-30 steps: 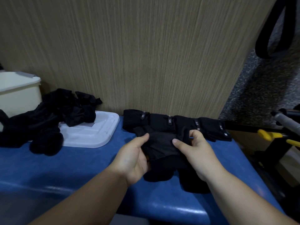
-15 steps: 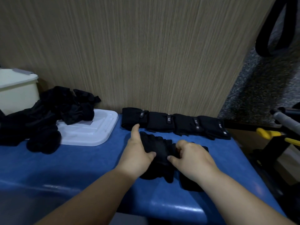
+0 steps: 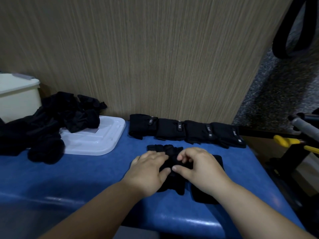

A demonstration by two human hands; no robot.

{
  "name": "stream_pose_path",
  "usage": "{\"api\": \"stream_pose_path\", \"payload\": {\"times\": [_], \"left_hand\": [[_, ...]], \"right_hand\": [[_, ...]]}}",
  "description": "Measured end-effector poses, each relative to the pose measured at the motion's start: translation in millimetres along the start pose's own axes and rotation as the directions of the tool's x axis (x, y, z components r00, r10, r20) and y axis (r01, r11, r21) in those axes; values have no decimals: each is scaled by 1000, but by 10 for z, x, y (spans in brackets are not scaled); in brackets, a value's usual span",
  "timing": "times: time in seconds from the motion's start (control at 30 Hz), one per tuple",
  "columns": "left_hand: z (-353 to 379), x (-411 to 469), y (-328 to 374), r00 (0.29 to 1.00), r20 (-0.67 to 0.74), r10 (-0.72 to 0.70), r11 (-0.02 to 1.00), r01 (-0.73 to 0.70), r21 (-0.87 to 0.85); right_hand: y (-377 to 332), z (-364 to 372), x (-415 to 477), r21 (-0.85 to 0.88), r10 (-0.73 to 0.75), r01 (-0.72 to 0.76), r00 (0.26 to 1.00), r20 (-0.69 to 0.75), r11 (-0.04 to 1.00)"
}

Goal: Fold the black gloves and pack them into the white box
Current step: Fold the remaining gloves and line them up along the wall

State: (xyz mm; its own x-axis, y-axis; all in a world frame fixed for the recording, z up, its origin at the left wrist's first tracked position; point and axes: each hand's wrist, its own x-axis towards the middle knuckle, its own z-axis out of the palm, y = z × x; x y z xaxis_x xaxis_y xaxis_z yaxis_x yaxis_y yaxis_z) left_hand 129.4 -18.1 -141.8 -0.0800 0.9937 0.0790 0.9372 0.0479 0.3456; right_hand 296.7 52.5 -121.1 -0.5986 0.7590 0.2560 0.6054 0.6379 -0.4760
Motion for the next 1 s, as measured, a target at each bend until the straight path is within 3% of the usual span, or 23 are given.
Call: {"api": "stream_pose_path", "payload": {"times": [0.1,0.27,0.43,0.53,0.63,0.73,0.87,0.93,1.0], "left_hand": [[-27,-19,5,999,-38,-15,1000,14,-21],[-50,-37,-18,985,-170,14,995,-30,-91],[-13,-21,-27,991,-54,125,989,-129,-68],[-1,-24,-44,992,-34,120,991,-122,-59],[-25,-45,-32,991,-32,126,990,-128,-64],[-31,-61,-7,989,-20,145,987,-146,-68],[-27,-75,14,987,-10,160,984,-160,-74],[-19,-79,18,987,-11,161,984,-162,-76],[-10,-81,26,987,-17,162,983,-163,-80]], "right_hand": [[21,10,-27,-79,-89,100,988,125,992],[68,25,-50,-165,-101,153,952,290,974],[116,-40,-57,-143,-144,189,950,279,971],[164,-145,-44,-143,-165,191,971,175,971],[247,-317,-23,-134,-39,34,999,-30,990],[388,-576,-28,-66,266,-275,956,-120,959],[563,-781,-94,-9,615,-621,774,149,784],[570,-778,-121,2,656,-679,710,256,734],[558,-761,-132,-8,660,-690,689,299,724]]}}
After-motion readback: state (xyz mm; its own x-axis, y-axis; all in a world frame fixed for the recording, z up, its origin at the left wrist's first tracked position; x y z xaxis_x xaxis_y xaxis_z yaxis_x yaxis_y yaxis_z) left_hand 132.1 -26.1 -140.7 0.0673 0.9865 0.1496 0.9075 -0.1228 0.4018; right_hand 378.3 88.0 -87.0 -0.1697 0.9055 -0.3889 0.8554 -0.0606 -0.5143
